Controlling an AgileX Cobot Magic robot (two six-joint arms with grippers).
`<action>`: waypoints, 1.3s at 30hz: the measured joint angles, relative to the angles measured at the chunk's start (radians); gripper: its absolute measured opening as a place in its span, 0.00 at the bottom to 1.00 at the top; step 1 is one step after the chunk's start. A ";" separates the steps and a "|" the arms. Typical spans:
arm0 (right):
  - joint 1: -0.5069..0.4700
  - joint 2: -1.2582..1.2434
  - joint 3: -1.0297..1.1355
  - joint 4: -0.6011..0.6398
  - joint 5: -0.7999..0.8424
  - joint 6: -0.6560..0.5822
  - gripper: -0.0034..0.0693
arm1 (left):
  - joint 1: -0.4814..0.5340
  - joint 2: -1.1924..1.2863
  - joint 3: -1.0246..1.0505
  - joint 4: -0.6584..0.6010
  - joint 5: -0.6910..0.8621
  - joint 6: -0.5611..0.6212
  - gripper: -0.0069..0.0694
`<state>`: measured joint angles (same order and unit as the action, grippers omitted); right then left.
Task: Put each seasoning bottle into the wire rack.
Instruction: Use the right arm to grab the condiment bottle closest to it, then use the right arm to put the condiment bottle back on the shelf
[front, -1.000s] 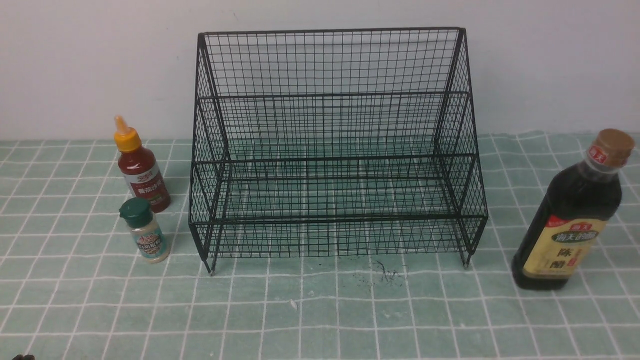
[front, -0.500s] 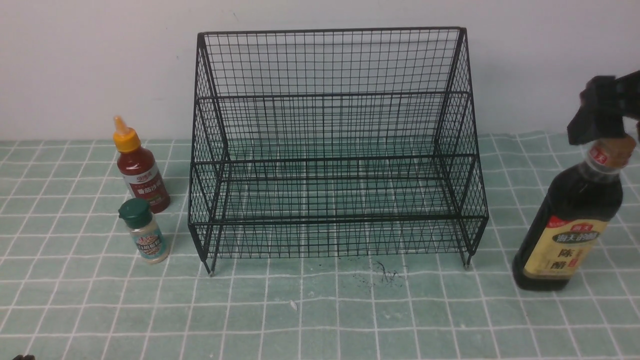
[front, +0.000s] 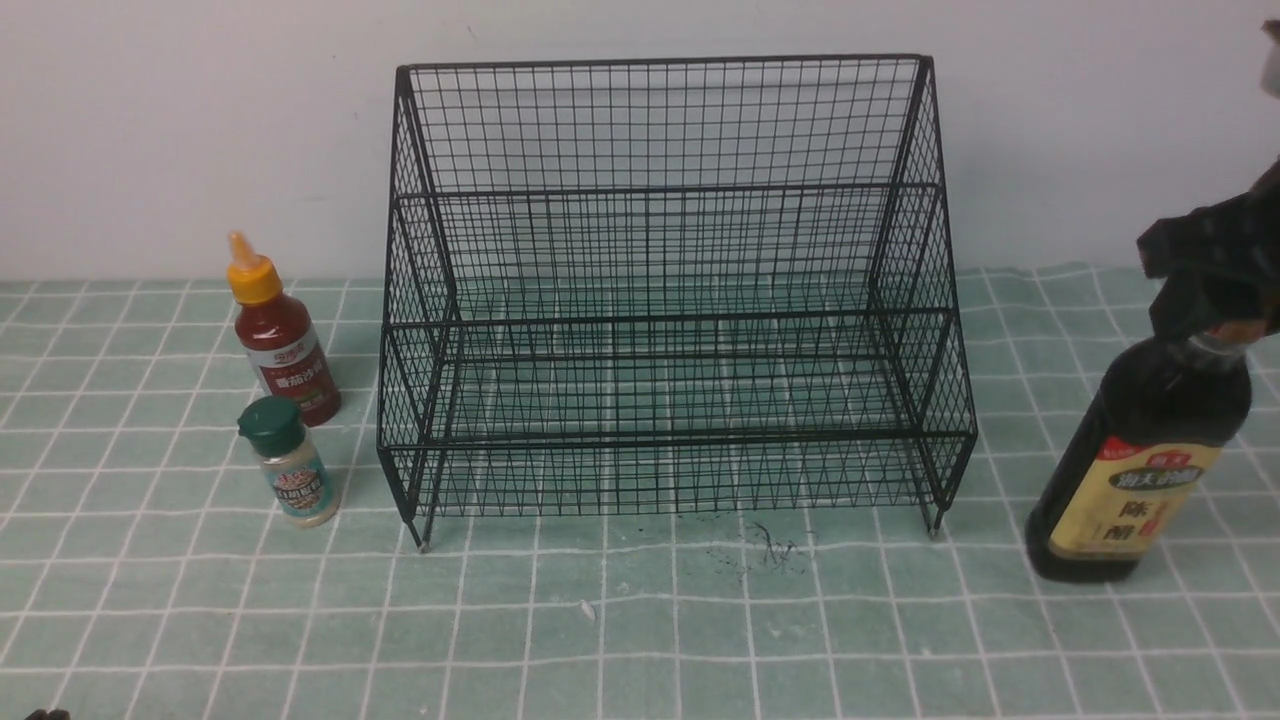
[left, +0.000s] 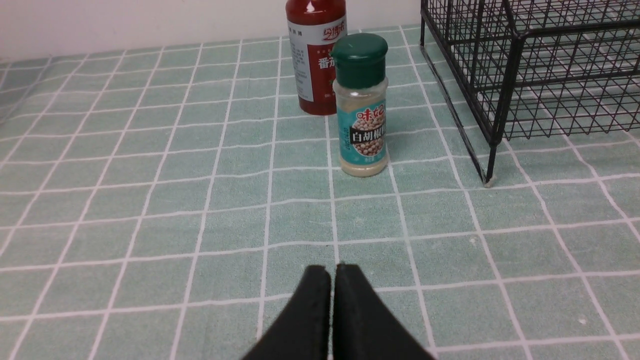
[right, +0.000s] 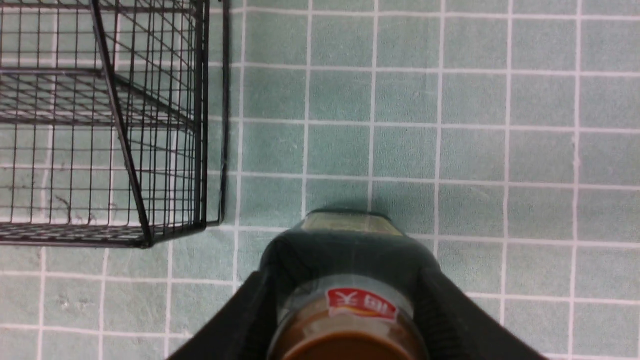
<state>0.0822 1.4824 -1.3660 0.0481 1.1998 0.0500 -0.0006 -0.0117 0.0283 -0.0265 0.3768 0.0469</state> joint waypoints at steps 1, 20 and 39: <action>0.000 -0.006 -0.001 0.000 0.010 -0.003 0.50 | 0.000 0.000 0.000 0.000 0.000 0.000 0.08; 0.052 -0.061 -0.463 0.262 0.125 -0.059 0.50 | 0.000 0.000 0.000 0.000 0.000 0.000 0.08; 0.250 0.166 -0.503 0.108 -0.006 0.069 0.50 | 0.000 0.000 0.000 0.000 0.000 0.000 0.08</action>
<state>0.3322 1.6481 -1.8687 0.1562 1.1939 0.1188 -0.0006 -0.0117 0.0283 -0.0265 0.3768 0.0469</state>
